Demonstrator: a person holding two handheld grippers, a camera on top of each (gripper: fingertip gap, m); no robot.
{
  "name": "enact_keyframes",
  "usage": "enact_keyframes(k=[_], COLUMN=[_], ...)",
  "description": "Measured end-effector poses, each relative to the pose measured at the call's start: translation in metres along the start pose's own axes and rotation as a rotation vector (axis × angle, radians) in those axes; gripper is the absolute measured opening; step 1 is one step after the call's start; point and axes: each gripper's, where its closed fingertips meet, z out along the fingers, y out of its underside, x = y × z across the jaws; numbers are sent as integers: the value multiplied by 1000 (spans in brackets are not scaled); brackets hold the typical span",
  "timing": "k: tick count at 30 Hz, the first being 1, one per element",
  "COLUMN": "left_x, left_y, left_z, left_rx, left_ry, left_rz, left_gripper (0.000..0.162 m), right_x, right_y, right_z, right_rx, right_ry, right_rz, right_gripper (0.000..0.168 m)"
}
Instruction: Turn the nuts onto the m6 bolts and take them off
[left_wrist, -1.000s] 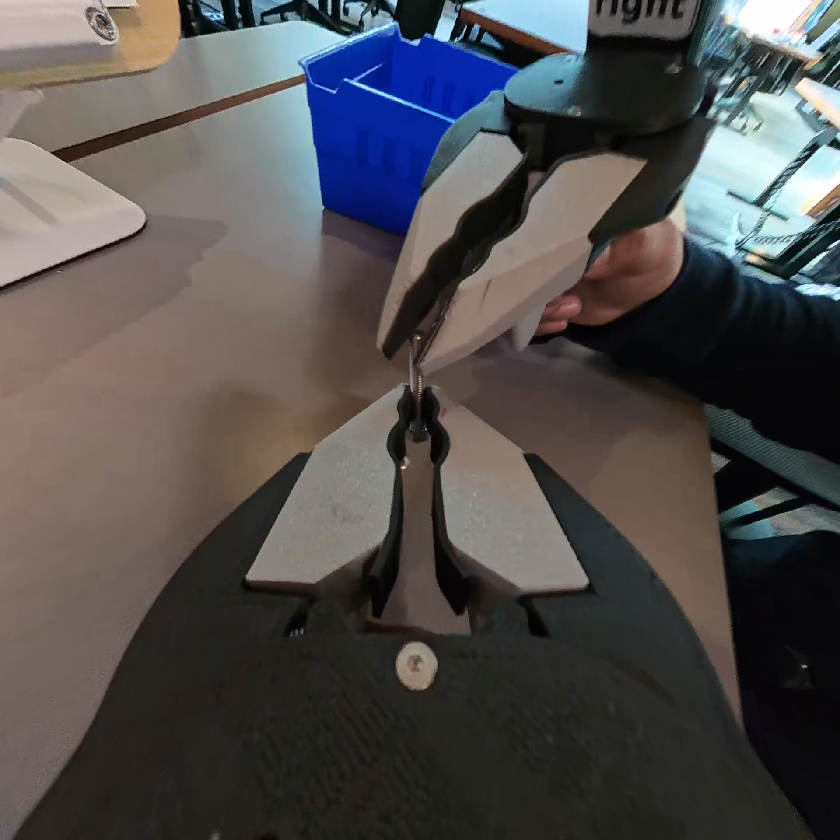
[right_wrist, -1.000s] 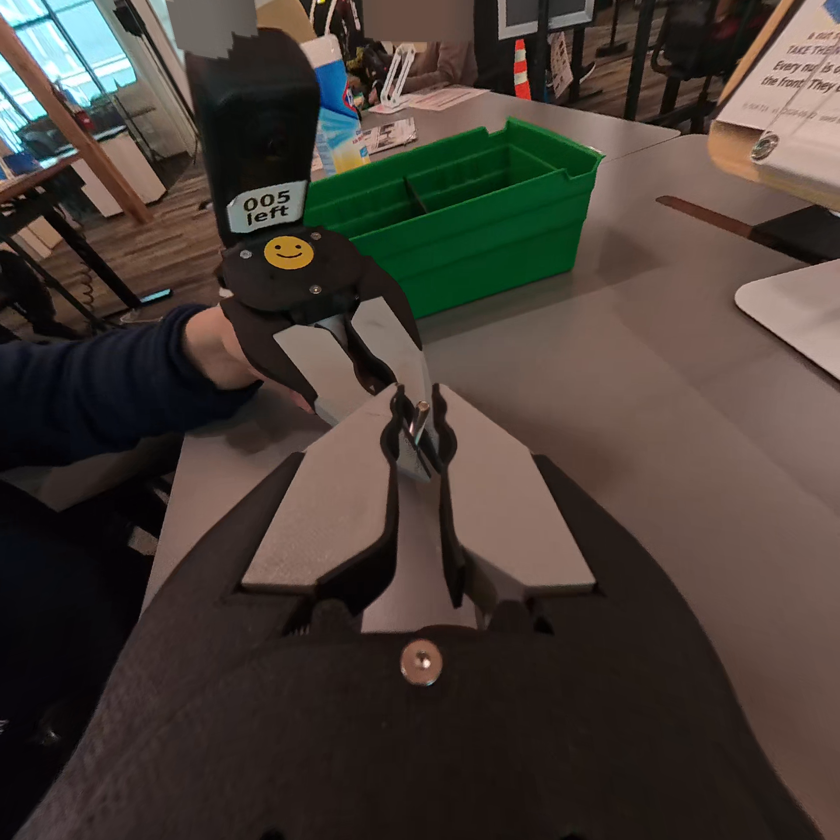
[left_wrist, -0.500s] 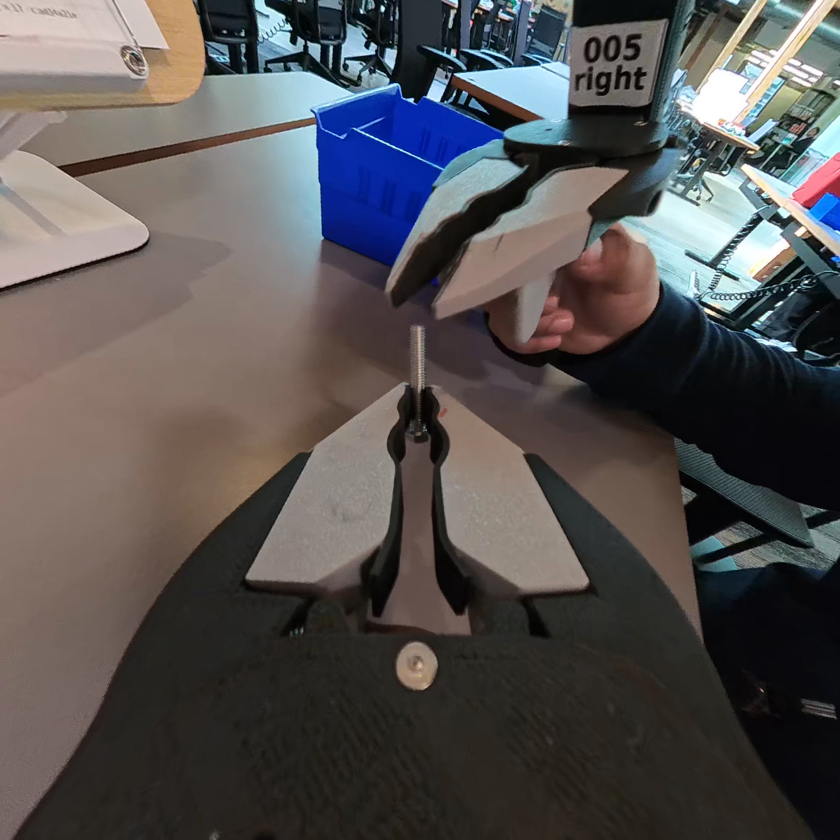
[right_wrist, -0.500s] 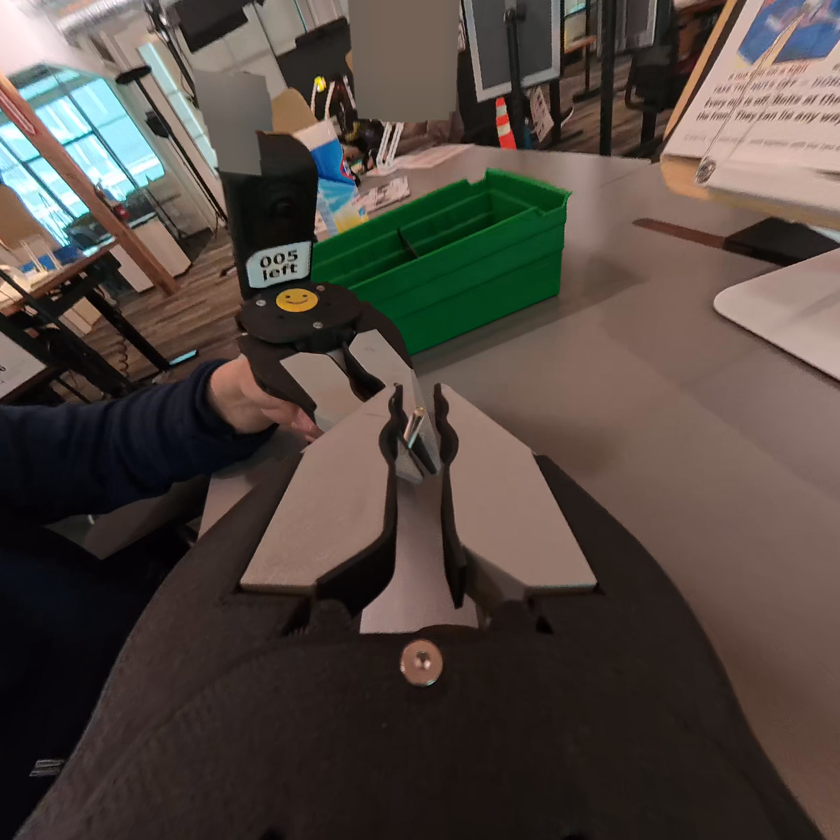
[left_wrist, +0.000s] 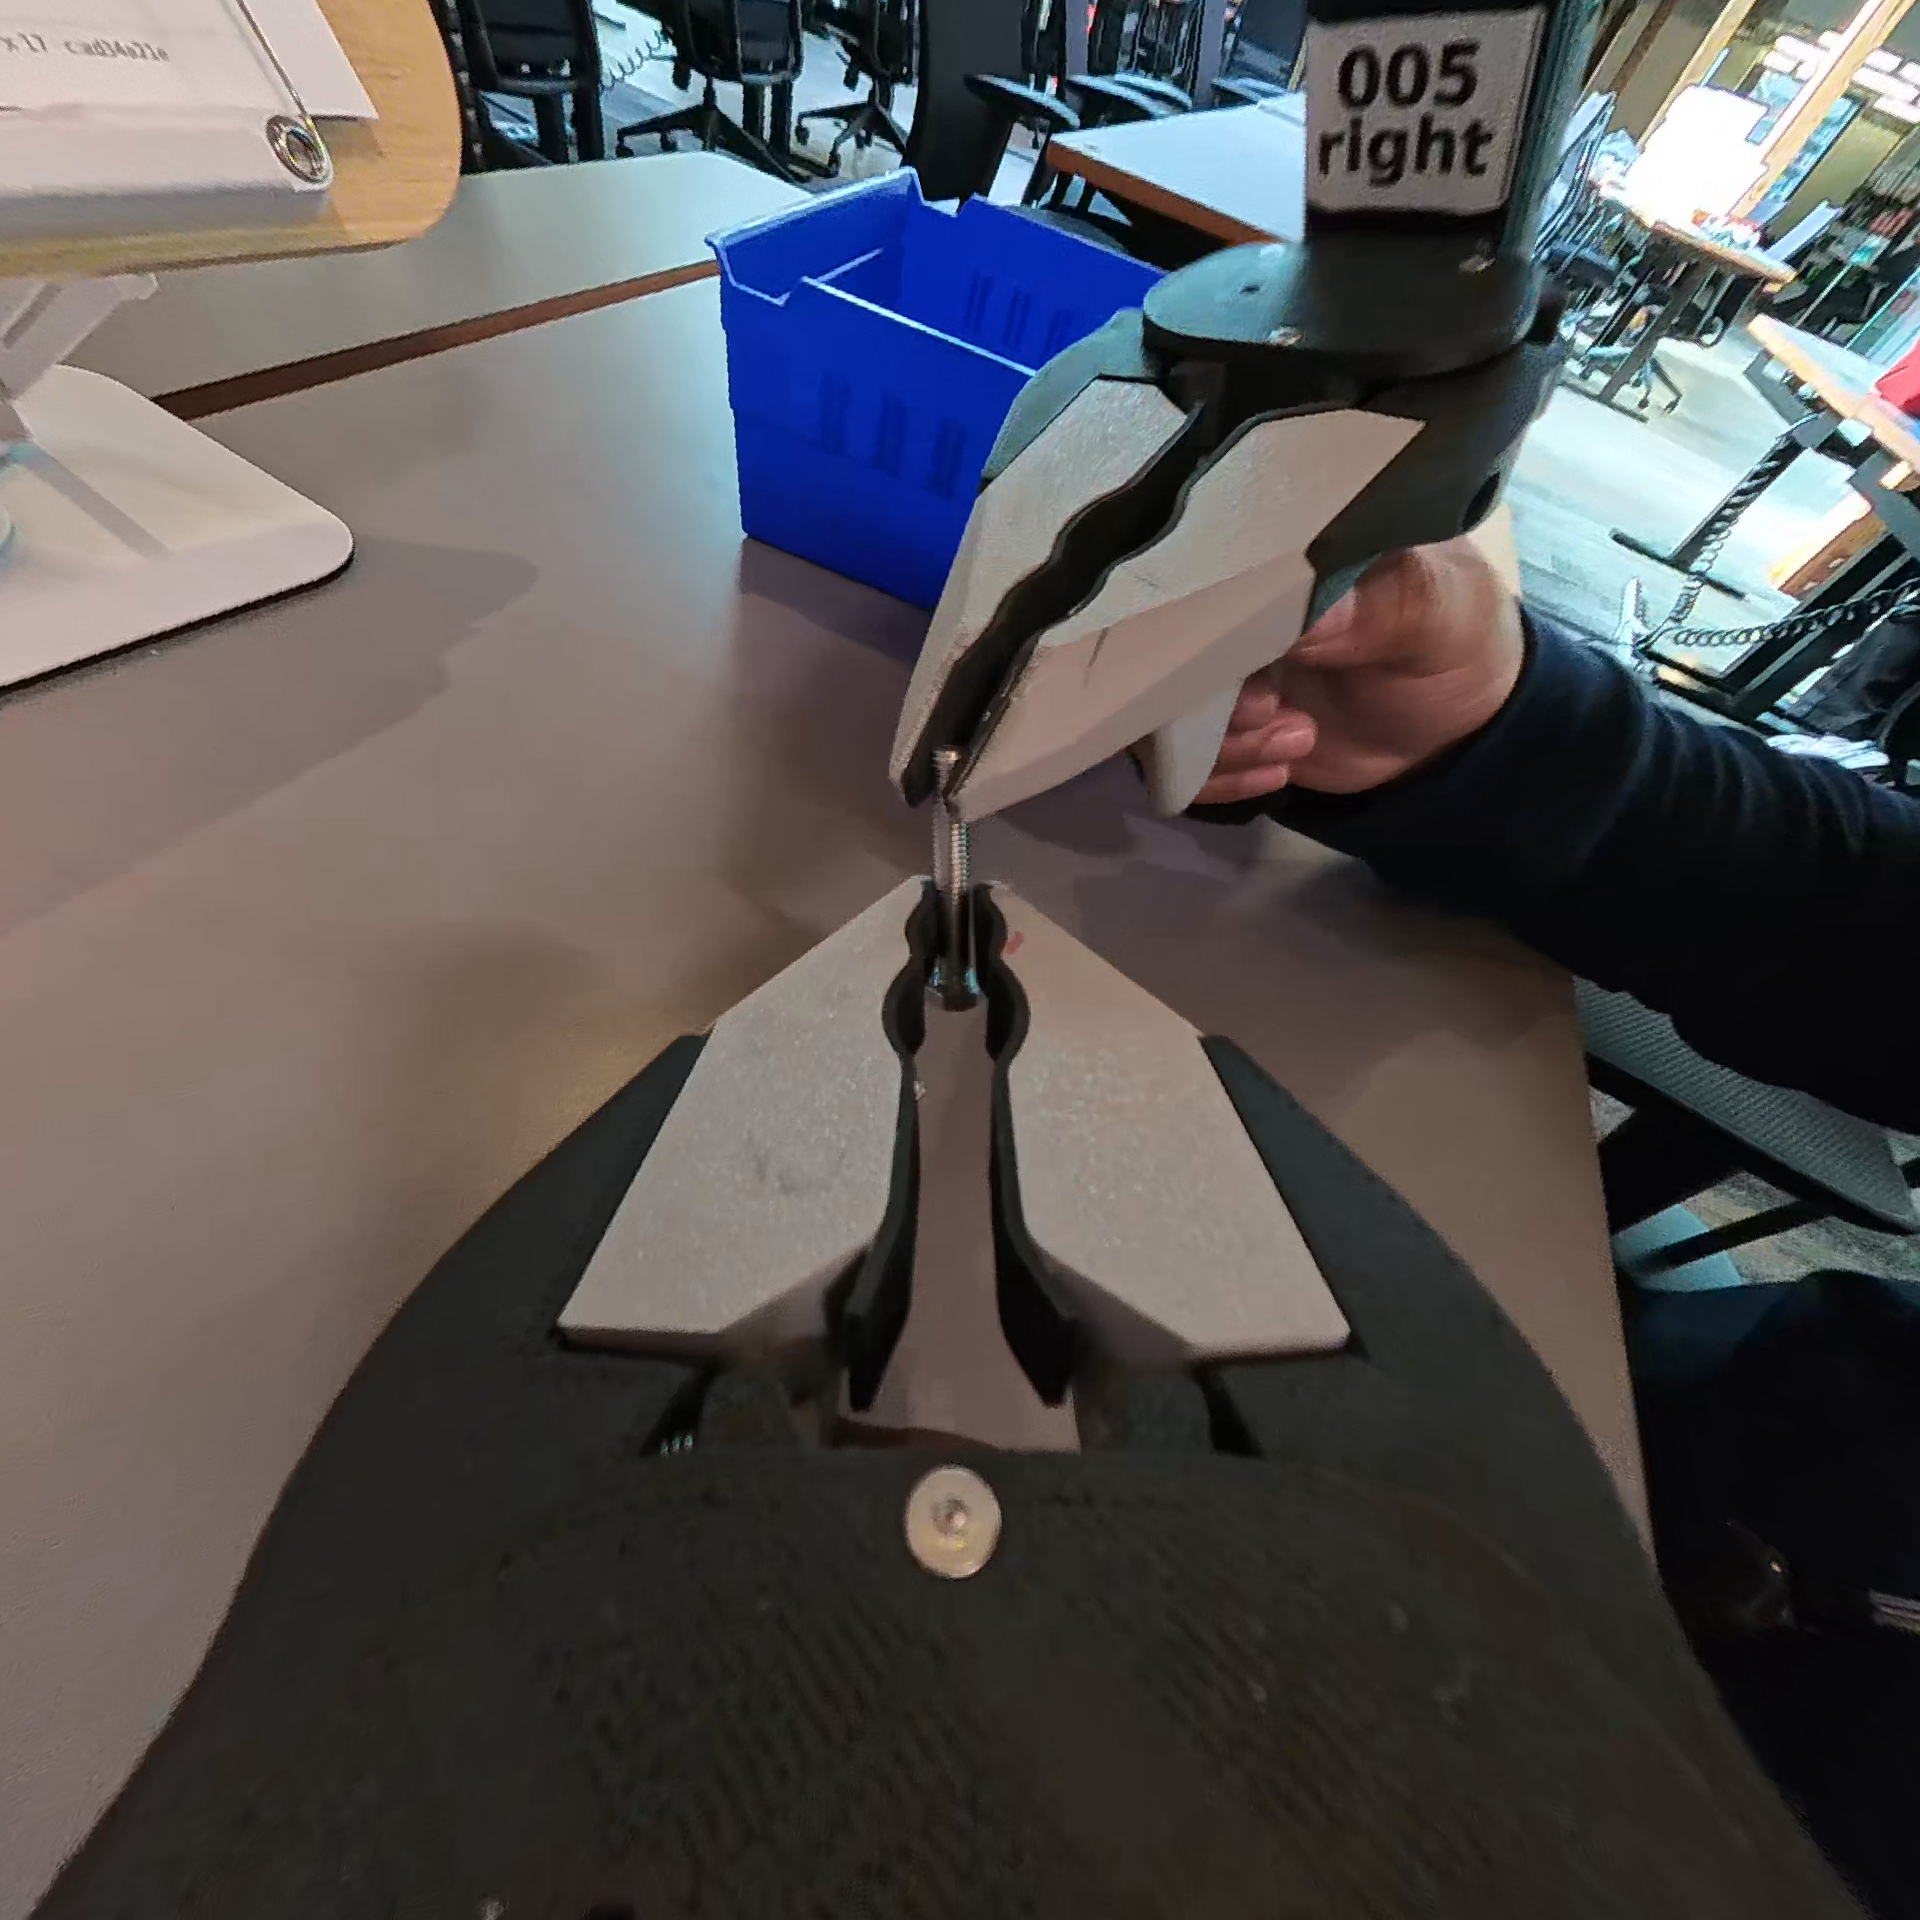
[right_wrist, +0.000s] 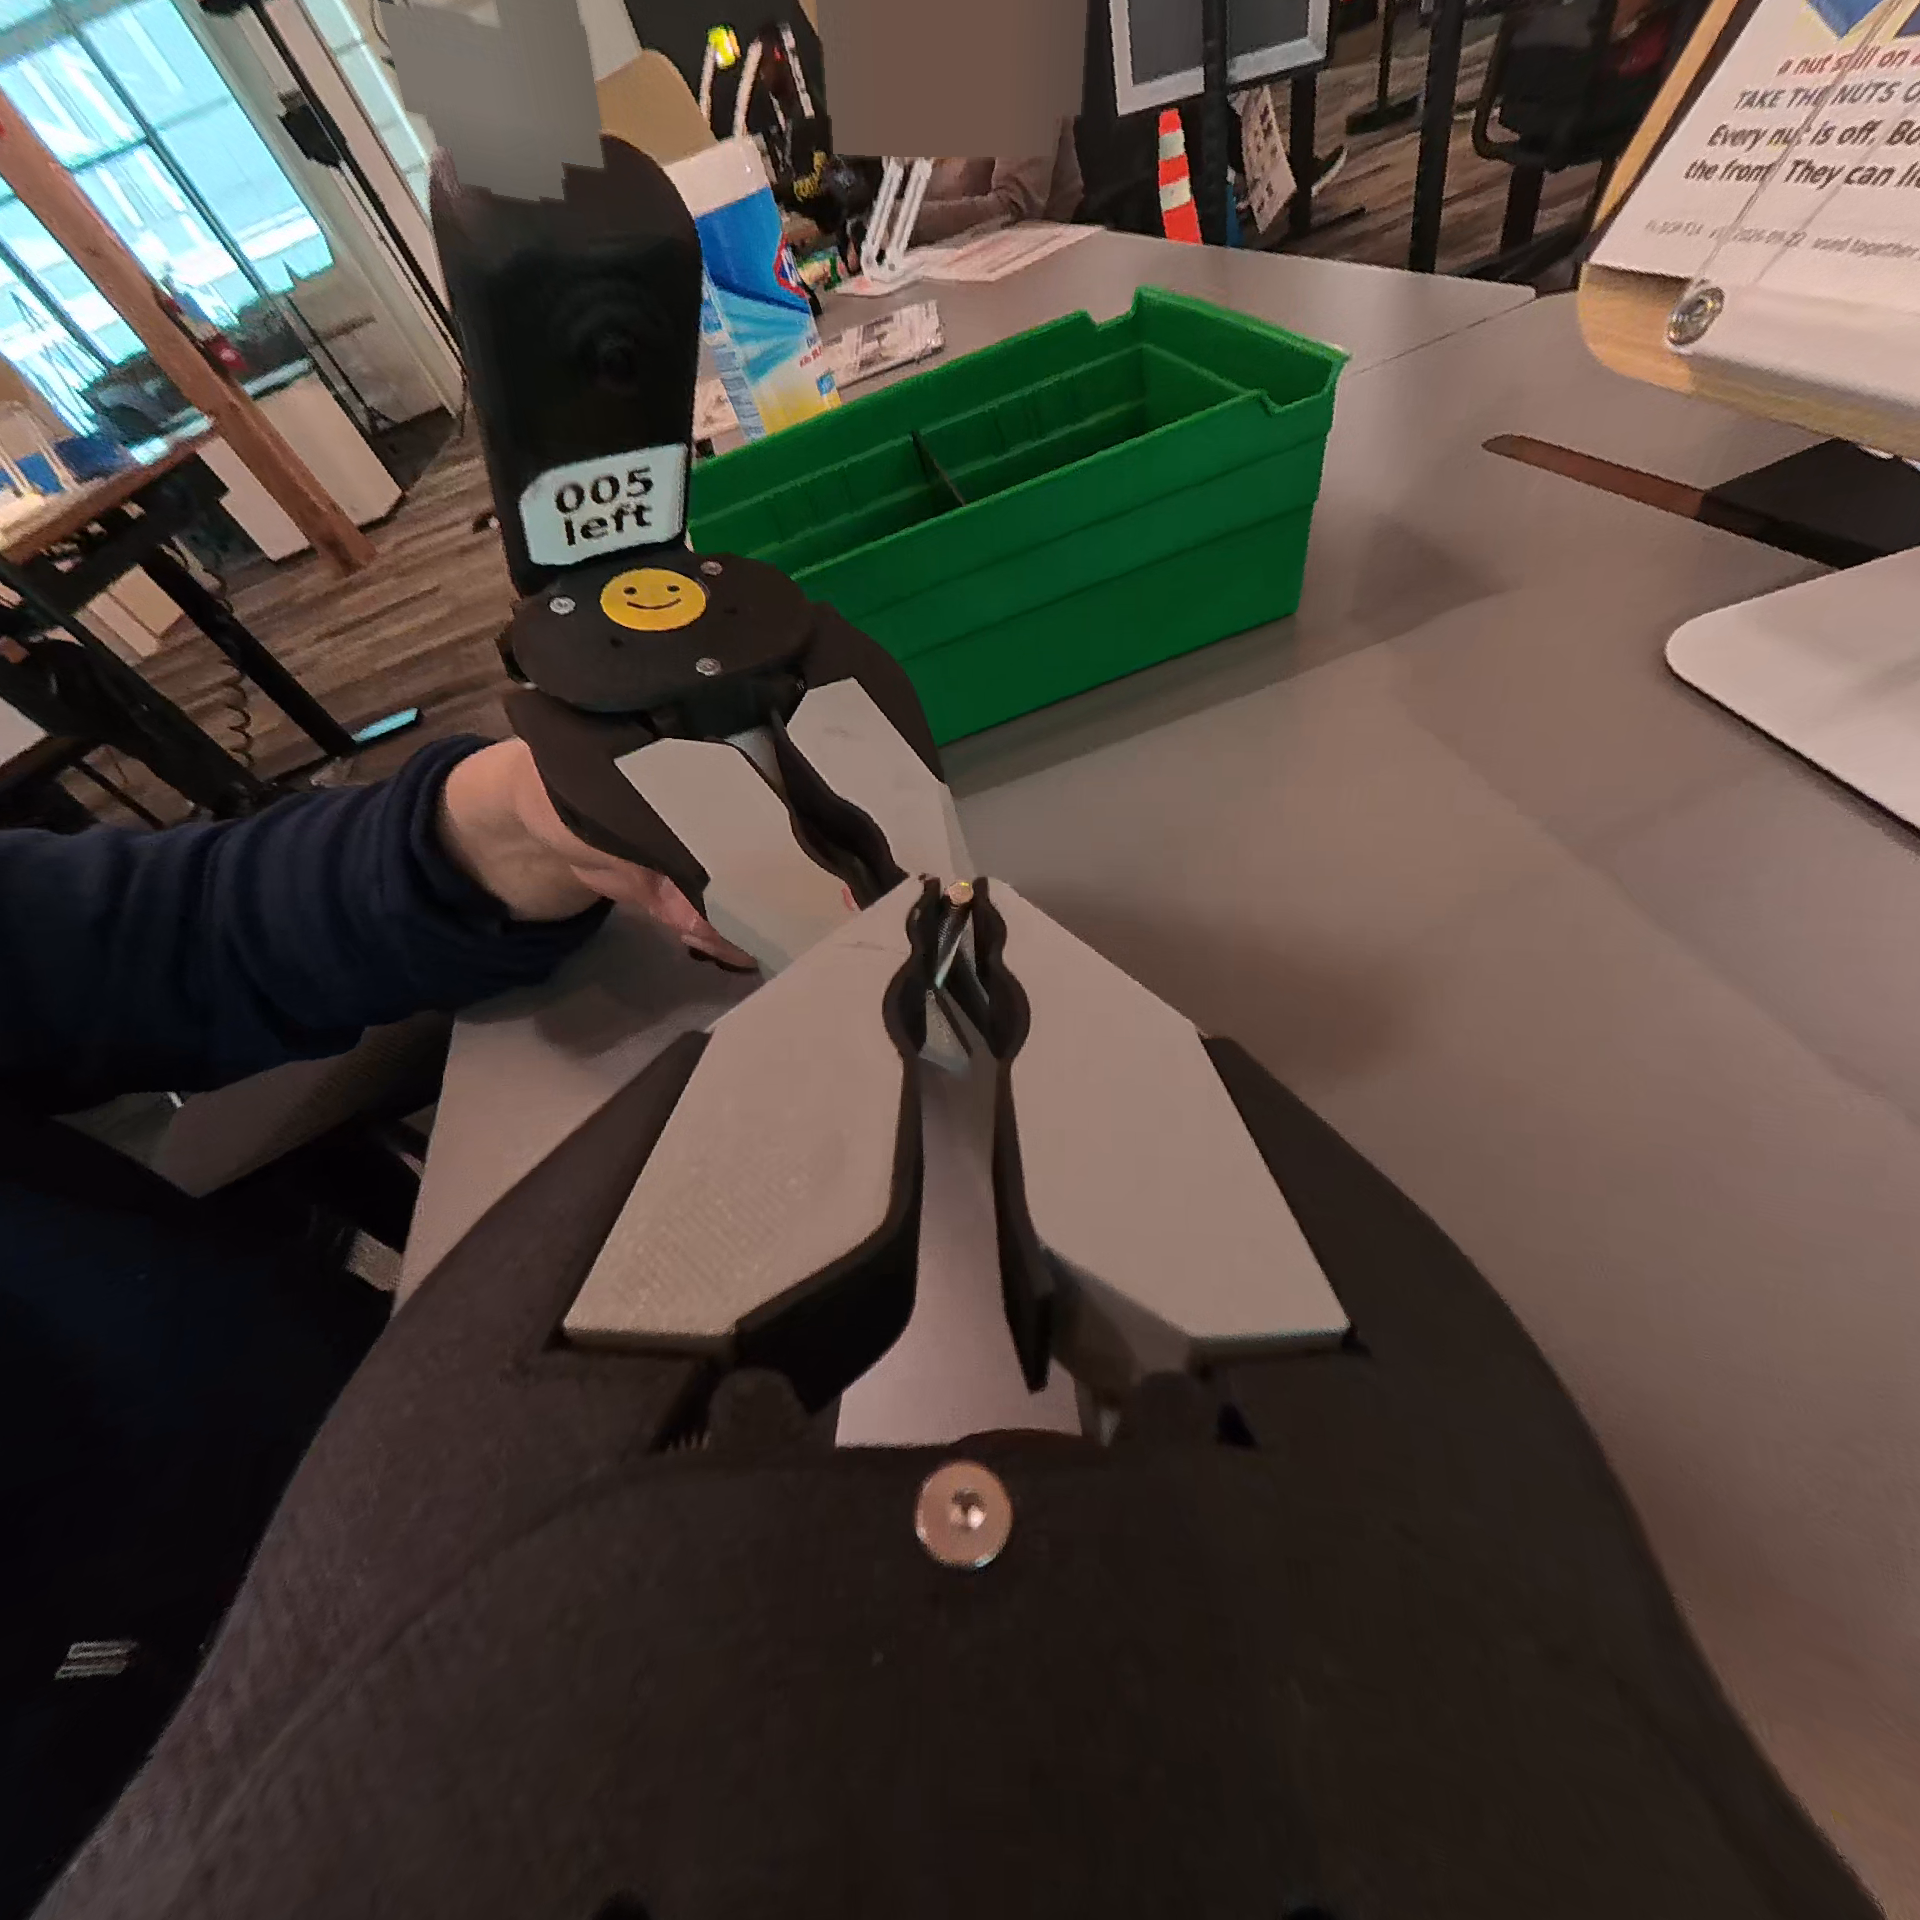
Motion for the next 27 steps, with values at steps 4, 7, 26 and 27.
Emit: enact_keyframes(k=[4,7,26,27], left_x=[-4,-5,-3,-5], left_y=[-2,-3,-5,-7], left_z=[-3,-4,-3,-5], left_rx=[6,10,31,45], left_ry=[-23,-18,-26,-33], left_rz=[37,24,116,122], left_gripper=[6,6,3,3], right_x=[3,4,-2,1], right_y=[2,-1,-3,-3], right_z=[-2,-5,-4,-7], right_rx=[-22,-11,8,7], right_ry=[30,34,-5,14], right_rz=[-24,-19,-12,-24], right_gripper=[2,2,7,11])
